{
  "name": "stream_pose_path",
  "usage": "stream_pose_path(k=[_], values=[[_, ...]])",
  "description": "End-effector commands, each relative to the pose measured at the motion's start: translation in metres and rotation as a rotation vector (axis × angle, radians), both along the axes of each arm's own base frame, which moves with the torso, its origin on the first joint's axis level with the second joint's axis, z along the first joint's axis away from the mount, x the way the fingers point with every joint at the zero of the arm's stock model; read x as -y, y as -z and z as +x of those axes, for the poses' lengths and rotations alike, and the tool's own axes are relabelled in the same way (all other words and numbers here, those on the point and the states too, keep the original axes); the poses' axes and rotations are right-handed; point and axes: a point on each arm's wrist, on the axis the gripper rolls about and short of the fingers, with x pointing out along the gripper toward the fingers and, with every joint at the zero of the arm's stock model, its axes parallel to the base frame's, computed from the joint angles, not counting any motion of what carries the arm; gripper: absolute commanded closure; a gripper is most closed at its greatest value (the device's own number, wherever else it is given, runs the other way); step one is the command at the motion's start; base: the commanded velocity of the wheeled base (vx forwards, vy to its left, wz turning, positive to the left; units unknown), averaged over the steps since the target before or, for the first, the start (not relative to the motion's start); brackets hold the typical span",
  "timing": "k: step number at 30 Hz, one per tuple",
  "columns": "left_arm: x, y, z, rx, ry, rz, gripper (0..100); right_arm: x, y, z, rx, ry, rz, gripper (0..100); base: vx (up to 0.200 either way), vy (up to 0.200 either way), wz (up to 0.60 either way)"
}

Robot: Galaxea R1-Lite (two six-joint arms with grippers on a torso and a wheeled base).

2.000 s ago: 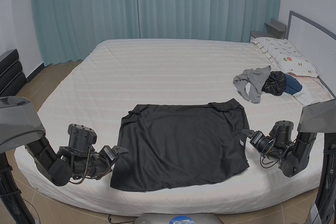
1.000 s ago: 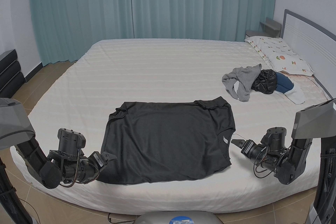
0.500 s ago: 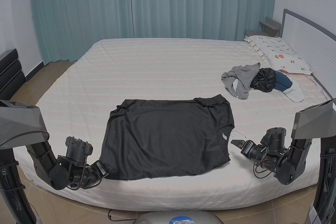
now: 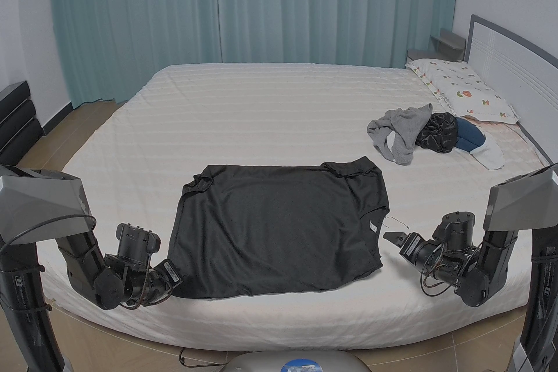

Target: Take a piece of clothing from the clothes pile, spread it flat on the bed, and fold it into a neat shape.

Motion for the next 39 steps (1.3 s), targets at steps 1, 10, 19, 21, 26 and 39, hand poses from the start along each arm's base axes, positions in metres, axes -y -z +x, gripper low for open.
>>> stream_pose_path(k=[1,10,19,21,26,39], values=[[0.0,0.003,0.001,0.0,-0.004,0.004,100,0.0,0.0,0.0,0.0,-0.002,0.001,0,0.0,0.0,0.0],[-0.006,-0.022,0.001,0.083,-0.03,-0.018,100,-0.015,0.003,0.002,0.008,-0.051,-0.003,0,0.0,0.0,0.0],[-0.008,-0.046,0.001,0.167,-0.061,-0.054,100,-0.021,0.006,0.01,0.004,-0.134,0.036,0,0.0,0.0,0.0],[-0.008,-0.048,0.001,0.175,-0.062,-0.057,100,-0.023,0.006,0.012,-0.001,-0.161,0.047,0,0.0,0.0,0.0],[-0.01,-0.054,0.001,0.194,-0.068,-0.061,100,-0.027,0.004,0.019,-0.035,-0.193,0.042,0,0.0,0.0,0.0],[-0.012,-0.062,-0.001,0.22,-0.072,-0.067,100,-0.031,0.002,0.016,-0.02,-0.23,-0.003,100,0.0,0.0,0.0]])
